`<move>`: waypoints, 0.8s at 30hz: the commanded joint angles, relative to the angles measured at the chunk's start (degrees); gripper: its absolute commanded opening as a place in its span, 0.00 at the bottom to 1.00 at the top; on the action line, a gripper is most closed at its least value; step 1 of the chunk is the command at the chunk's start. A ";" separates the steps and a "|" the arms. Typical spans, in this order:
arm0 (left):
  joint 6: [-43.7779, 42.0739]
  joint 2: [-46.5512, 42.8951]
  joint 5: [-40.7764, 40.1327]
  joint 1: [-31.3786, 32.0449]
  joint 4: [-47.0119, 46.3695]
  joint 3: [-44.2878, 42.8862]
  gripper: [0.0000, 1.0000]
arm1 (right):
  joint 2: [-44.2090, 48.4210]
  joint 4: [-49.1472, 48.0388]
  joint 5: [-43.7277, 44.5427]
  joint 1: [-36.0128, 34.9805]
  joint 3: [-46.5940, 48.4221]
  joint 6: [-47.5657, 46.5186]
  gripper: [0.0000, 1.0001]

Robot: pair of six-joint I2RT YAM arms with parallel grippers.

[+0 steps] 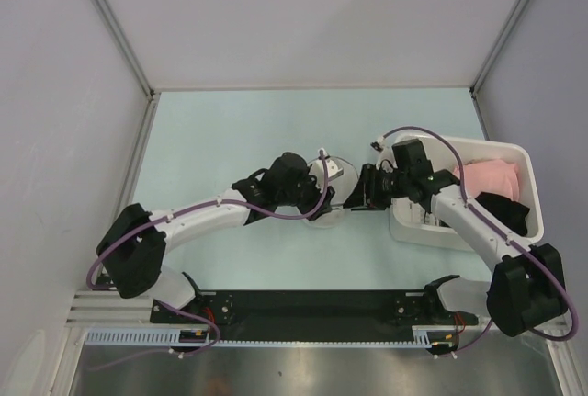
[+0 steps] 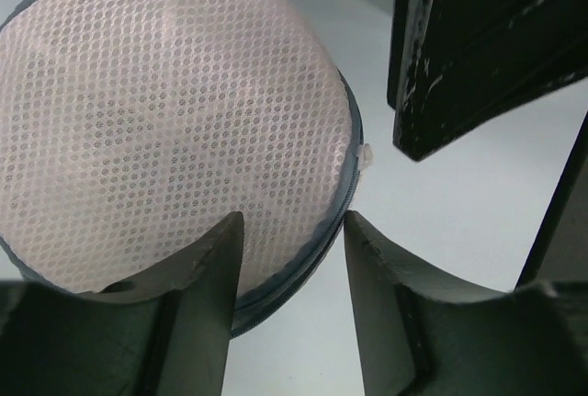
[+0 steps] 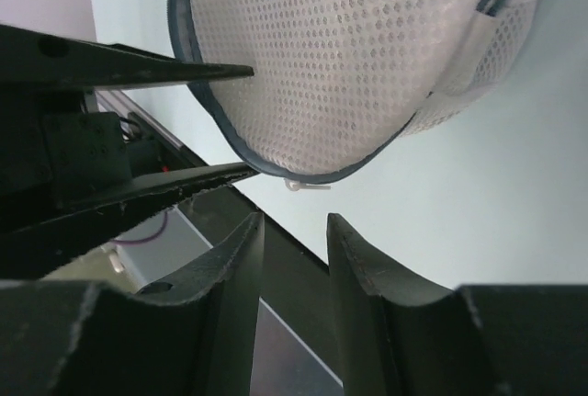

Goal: Place the bra in the laundry bag and zip it closed

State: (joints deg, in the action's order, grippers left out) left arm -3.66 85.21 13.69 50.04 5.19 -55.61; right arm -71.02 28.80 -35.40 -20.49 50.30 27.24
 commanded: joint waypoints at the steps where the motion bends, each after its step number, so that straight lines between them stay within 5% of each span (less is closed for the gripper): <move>1: -2.14 0.31 1.25 0.49 -2.38 -2.22 0.49 | 0.54 -9.01 -1.07 -1.30 -3.98 -2.72 0.39; 16: -1.26 0.31 -0.95 0.85 -1.59 -1.87 0.11 | -1.57 -24.03 1.47 -5.79 -8.99 -3.34 0.40; 19: -0.73 0.05 -1.12 0.85 -1.41 -1.69 0.05 | -3.59 -24.49 1.82 -6.67 -8.30 -3.34 0.35; 24: -0.65 -0.39 -2.61 0.94 -1.15 -0.90 0.00 | -2.64 -22.91 5.67 -7.55 -8.29 -3.51 0.13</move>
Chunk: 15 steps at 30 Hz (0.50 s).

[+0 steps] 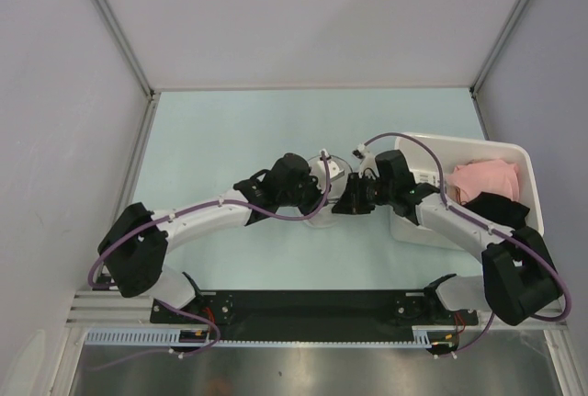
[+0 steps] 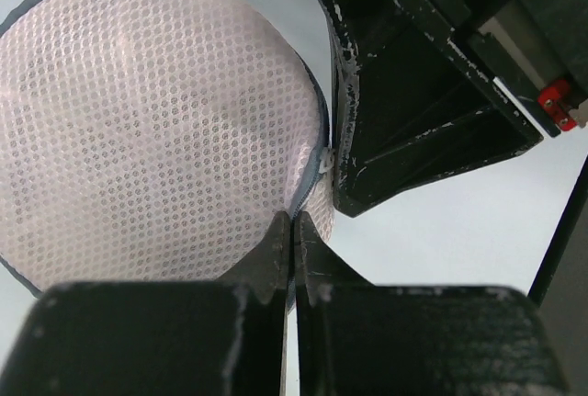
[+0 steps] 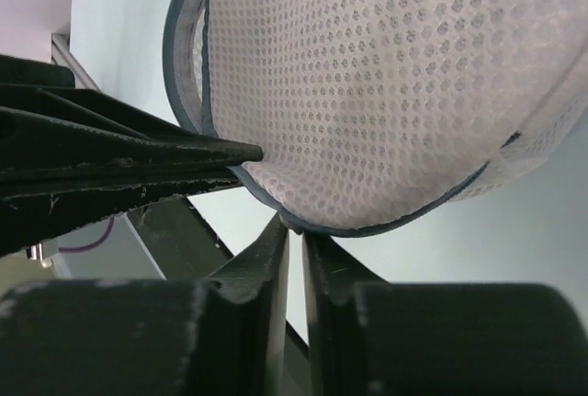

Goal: Place the bra in the laundry bag and zip it closed

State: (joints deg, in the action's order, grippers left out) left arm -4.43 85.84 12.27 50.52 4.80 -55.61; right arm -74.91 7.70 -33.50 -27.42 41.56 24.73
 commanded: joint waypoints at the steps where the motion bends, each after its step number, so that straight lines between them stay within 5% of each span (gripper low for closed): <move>1: 0.03 -1.20 -1.37 0.45 -0.49 -0.64 0.00 | 1.70 0.71 5.35 -0.53 0.45 -1.09 0.10; 2: -0.06 -1.38 -1.55 0.45 -0.40 0.06 0.00 | 1.88 1.86 7.89 -0.27 0.62 -1.44 0.00; 11: -2.07 -8.84 -7.52 0.45 -1.02 8.05 0.00 | 1.44 12.07 21.44 -0.27 3.35 -5.13 0.00; 15: -2.25 -10.52 -7.79 0.45 -1.64 9.74 0.00 | 1.70 12.16 20.33 -0.18 3.96 -5.13 0.00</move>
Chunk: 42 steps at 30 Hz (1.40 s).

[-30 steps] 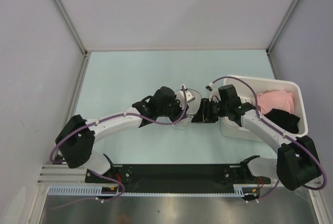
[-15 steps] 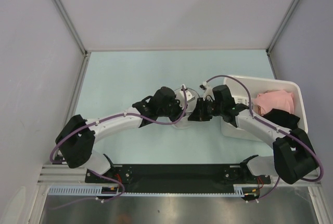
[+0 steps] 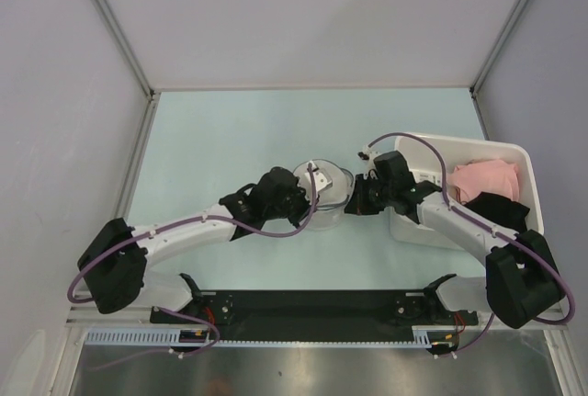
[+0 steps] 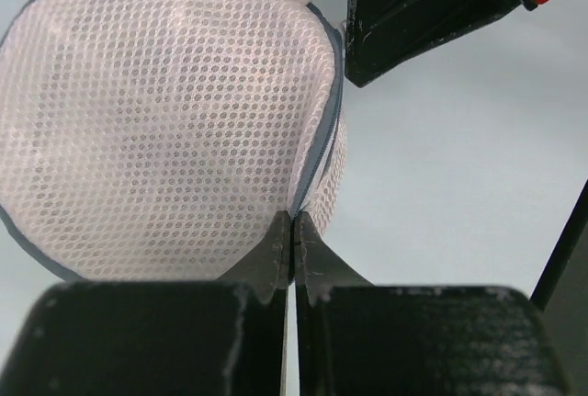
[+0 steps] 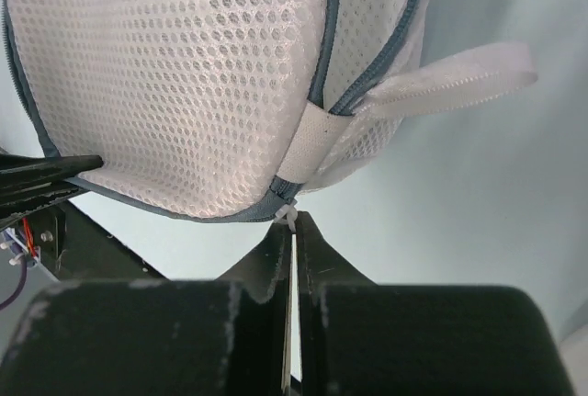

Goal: Place the bra in the laundry bag and zip it closed

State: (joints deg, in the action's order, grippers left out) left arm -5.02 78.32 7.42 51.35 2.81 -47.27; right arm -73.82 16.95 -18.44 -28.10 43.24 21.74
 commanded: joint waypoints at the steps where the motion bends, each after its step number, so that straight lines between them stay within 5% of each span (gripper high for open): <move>1: -1.58 -2.83 -2.94 -0.38 0.36 1.30 0.00 | 0.61 3.00 3.08 0.24 3.33 -2.40 0.00; 4: -1.66 -3.26 -3.46 -0.38 0.27 1.21 0.00 | -0.70 6.33 -7.72 0.32 6.14 -2.31 0.05; 5: -1.66 -3.79 -3.99 -0.29 0.09 1.47 0.00 | -1.58 7.30 -14.02 0.67 7.72 -1.36 0.27; 7: -2.45 -4.58 -4.52 -0.29 -0.78 1.91 0.00 | -1.68 12.74 -15.75 0.85 9.48 0.14 0.54; 10: -3.42 -6.25 -5.49 -0.20 -1.84 3.49 0.00 | -0.97 18.02 -16.11 3.30 12.82 4.35 0.72; 16: -5.00 -9.59 -5.84 0.41 -5.36 6.57 0.00 | -6.67 16.98 -14.01 7.44 18.53 14.29 0.79; 28: -6.32 -14.16 -5.75 0.85 -6.23 10.00 0.03 | -20.57 16.62 -16.46 6.83 27.42 17.64 0.64; 31: -5.97 -15.21 -5.31 0.85 -6.24 10.53 0.11 | -21.36 16.01 -17.51 6.21 27.42 17.55 0.48; 35: -2.38 -16.18 -5.49 0.59 -1.07 8.34 0.48 | -19.96 15.75 -17.95 5.34 26.37 19.74 0.29; 42: 23.84 -22.34 -1.01 -0.38 4.83 1.75 0.67 | -12.67 13.29 -13.92 2.17 21.98 33.43 0.00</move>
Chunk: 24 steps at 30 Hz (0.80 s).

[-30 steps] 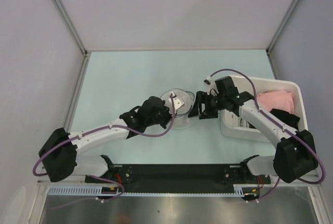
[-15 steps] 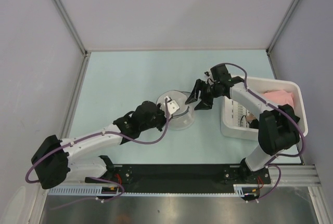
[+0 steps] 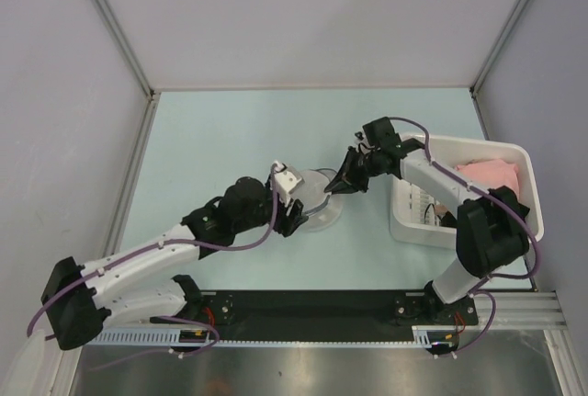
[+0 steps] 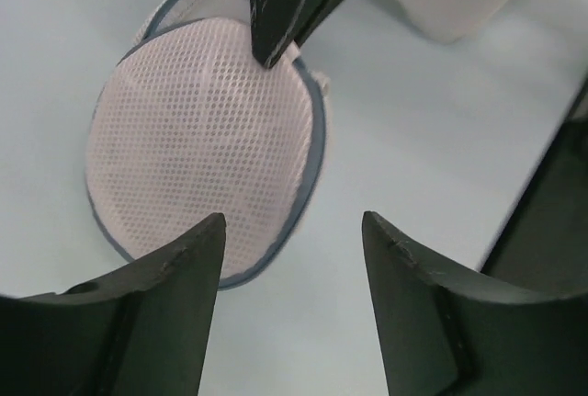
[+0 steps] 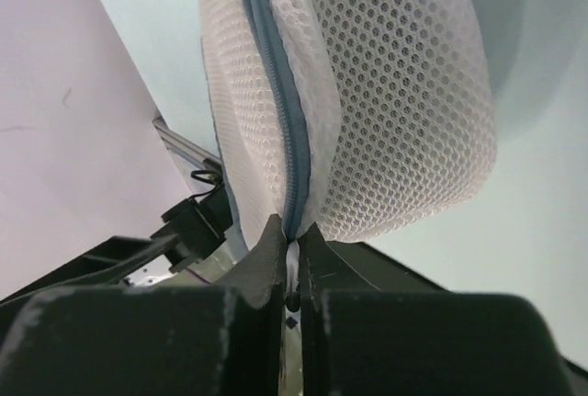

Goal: Place the bra in the laundry bag and zip it closed

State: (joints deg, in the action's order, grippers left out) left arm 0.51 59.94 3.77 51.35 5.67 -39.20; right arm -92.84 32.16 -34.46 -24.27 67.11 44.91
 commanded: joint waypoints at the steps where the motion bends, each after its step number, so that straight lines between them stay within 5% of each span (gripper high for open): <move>1: 22.12 -3.87 3.08 -0.29 2.06 -6.67 0.67 | 7.22 -3.32 2.90 -2.09 -2.33 12.20 0.00; 5: 37.17 -0.89 8.18 0.06 0.04 -8.26 0.46 | 10.13 -3.17 11.22 -5.95 -3.83 22.04 0.00; 8: 45.96 1.75 6.34 0.41 3.37 -10.97 0.49 | 11.62 -1.67 15.71 -6.93 -4.62 27.86 0.00; 15: 48.44 10.00 2.39 0.68 16.02 -18.37 0.57 | 14.96 0.27 22.06 -8.33 -5.94 36.82 0.02; 24: 43.00 17.39 -7.01 5.15 15.86 -24.51 0.49 | 17.07 -1.92 23.65 -9.21 -7.61 44.04 0.02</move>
State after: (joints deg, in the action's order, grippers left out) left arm 47.07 75.18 3.05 54.30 21.26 -58.30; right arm -78.15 32.27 -12.75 -32.93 60.66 83.44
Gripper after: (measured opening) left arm 0.505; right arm 0.034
